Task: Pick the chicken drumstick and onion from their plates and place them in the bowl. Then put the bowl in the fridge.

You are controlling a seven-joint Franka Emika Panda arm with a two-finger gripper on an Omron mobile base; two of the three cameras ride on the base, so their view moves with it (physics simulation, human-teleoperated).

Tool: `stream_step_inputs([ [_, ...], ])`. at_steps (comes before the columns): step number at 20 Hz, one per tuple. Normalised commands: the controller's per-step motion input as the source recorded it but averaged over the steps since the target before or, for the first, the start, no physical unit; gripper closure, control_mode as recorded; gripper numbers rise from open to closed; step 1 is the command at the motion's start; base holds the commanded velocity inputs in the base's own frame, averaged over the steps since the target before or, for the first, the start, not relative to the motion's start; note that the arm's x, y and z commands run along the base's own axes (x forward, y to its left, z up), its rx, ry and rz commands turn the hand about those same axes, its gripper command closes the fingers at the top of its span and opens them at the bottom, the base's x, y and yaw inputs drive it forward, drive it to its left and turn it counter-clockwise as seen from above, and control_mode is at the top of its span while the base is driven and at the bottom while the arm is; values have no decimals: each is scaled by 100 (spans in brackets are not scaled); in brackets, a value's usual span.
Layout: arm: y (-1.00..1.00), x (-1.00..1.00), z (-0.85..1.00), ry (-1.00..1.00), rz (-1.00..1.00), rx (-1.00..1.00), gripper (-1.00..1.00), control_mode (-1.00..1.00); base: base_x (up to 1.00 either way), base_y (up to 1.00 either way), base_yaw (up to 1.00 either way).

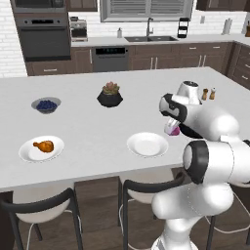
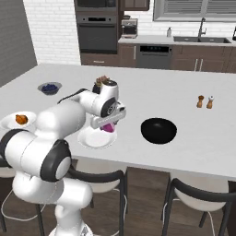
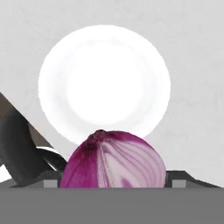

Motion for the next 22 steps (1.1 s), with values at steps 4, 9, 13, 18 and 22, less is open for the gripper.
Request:
stream_step_inputs([
  [4, -86, 0, 65, 17, -27, 3, 100, -100, 0, 0, 0],
  [9, -87, 0, 40, 18, -33, 1, 100, -100, 0, 0, 0],
  [13, -68, 2, -2, 12, -33, 0, 100, -100, 0, 0, 0],
  [18, -43, 39, -27, 0, -14, 1, 100, -100, 0, 0, 0],
  [22, -18, 52, -57, 0, -4, 0, 100, -100, 0, 0, 0],
])
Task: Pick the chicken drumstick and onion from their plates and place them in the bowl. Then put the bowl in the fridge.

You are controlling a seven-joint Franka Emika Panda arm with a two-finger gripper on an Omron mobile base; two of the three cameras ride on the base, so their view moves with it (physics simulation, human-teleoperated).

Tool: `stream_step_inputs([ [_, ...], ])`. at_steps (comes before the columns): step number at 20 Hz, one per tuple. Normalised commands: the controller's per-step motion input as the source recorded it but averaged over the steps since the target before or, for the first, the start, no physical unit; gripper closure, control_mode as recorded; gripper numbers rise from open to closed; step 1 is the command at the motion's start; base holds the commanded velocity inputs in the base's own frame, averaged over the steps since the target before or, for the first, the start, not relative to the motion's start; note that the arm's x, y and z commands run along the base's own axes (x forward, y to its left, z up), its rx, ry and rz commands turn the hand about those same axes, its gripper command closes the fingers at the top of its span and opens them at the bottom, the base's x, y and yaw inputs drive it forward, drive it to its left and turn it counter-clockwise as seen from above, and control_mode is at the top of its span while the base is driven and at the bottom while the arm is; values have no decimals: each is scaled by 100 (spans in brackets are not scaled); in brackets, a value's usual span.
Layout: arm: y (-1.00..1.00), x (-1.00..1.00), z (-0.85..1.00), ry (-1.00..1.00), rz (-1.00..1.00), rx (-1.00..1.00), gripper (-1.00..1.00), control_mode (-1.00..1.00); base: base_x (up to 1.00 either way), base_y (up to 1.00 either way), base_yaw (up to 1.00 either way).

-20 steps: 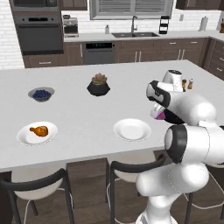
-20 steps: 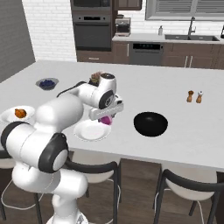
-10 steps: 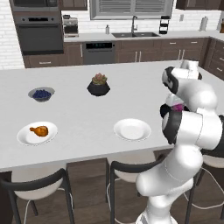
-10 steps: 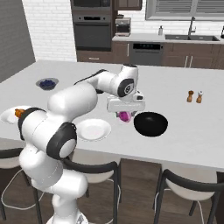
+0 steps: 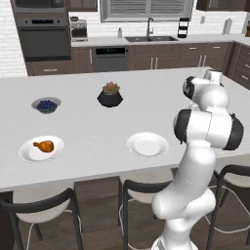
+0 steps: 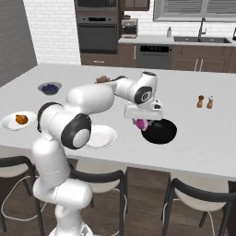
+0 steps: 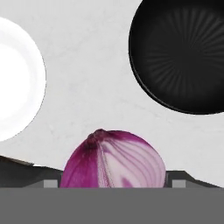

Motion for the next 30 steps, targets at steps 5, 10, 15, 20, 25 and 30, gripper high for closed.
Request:
stream_step_inputs([
  [5, -36, 58, -53, 0, -3, 0, 100, -100, 0, 0, 0],
  [10, -46, 42, -22, 0, 0, 0, 100, -100, 0, 0, 0],
  [15, -21, 55, -32, 0, 0, 0, 100, -100, 0, 0, 0],
  [20, -19, 47, -38, 0, 0, 0, 100, -100, 0, 0, 0],
  [25, -6, 11, -48, 0, 0, 0, 100, -100, 0, 0, 0],
  [30, 0, 0, -27, 0, 0, -1, 100, -100, 0, 0, 0],
])
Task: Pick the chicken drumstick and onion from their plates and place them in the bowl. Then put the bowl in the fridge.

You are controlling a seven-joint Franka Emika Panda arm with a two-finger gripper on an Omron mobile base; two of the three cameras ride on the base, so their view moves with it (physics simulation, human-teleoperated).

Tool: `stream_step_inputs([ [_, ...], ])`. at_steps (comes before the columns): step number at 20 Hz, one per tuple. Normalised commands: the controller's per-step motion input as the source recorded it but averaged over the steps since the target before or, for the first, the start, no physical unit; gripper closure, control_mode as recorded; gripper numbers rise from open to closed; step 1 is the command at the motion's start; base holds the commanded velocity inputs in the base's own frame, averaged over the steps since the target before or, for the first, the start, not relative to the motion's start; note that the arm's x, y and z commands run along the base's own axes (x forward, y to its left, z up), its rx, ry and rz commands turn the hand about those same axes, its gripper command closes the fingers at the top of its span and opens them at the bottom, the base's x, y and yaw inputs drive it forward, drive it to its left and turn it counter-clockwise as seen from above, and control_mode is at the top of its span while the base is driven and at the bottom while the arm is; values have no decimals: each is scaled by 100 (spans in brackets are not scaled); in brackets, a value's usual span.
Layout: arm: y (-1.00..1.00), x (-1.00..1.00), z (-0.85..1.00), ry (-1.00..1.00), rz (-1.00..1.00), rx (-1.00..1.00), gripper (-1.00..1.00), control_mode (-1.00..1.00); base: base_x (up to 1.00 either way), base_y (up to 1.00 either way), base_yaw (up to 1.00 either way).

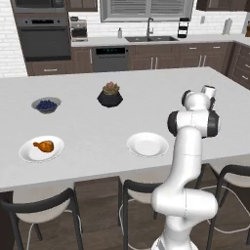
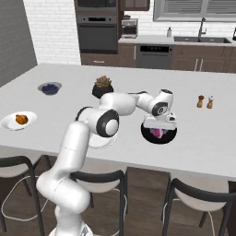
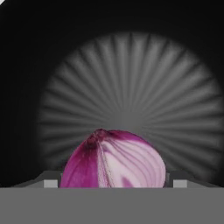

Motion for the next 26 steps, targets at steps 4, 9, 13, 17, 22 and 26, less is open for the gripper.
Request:
stream_step_inputs([
  [4, 0, 5, -2, 0, 0, 0, -100, -100, 0, 0, 0],
  [9, 0, 0, 0, 0, 0, 0, -100, -100, 0, 0, 0],
  [13, 0, -13, 31, -2, 0, 0, -100, -100, 0, 0, 0],
  [17, 36, -81, 45, -23, 0, -8, -100, -100, 0, 0, 0],
  [22, 92, -99, 54, -12, -2, -11, -100, -100, 0, 0, 0],
  [26, 100, -95, 45, 0, -2, -10, -100, -100, 0, 0, 0],
])
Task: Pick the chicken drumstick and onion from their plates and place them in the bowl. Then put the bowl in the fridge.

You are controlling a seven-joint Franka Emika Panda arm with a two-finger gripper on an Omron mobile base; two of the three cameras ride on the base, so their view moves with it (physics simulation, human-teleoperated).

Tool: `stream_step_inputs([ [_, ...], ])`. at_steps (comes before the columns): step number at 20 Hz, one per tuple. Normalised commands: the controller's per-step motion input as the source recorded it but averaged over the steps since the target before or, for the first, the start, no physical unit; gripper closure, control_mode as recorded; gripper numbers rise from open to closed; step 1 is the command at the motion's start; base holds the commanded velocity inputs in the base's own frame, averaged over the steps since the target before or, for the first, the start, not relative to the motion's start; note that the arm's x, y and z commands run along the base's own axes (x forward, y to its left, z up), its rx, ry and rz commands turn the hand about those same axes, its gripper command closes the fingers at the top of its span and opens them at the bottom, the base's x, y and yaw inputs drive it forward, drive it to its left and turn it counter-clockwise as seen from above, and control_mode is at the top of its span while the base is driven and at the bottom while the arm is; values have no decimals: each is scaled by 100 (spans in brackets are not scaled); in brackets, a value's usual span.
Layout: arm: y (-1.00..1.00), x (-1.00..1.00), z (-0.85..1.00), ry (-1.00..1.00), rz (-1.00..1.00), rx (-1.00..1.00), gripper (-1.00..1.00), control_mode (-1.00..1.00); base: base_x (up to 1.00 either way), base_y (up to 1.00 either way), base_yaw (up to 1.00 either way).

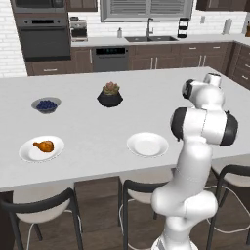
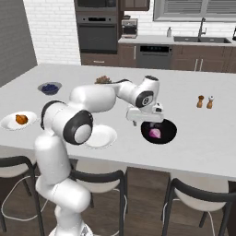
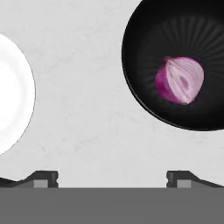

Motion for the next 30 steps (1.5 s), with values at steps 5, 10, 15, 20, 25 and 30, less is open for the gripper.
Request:
stream_step_inputs([
  [5, 100, -65, 50, 0, -9, -7, -100, -100, 0, 0, 0],
  [10, 100, -53, 42, 0, -22, 0, -100, -100, 0, 0, 0],
  [15, 67, -34, 47, 2, -23, 0, -100, -100, 0, 0, 0],
  [20, 40, -38, 25, 3, -5, 0, -100, -100, 0, 0, 0],
  [25, 1, -26, 2, 1, 8, 0, -100, -100, 0, 0, 0],
  [30, 32, -24, -2, 0, 5, -2, -100, -100, 0, 0, 0],
])
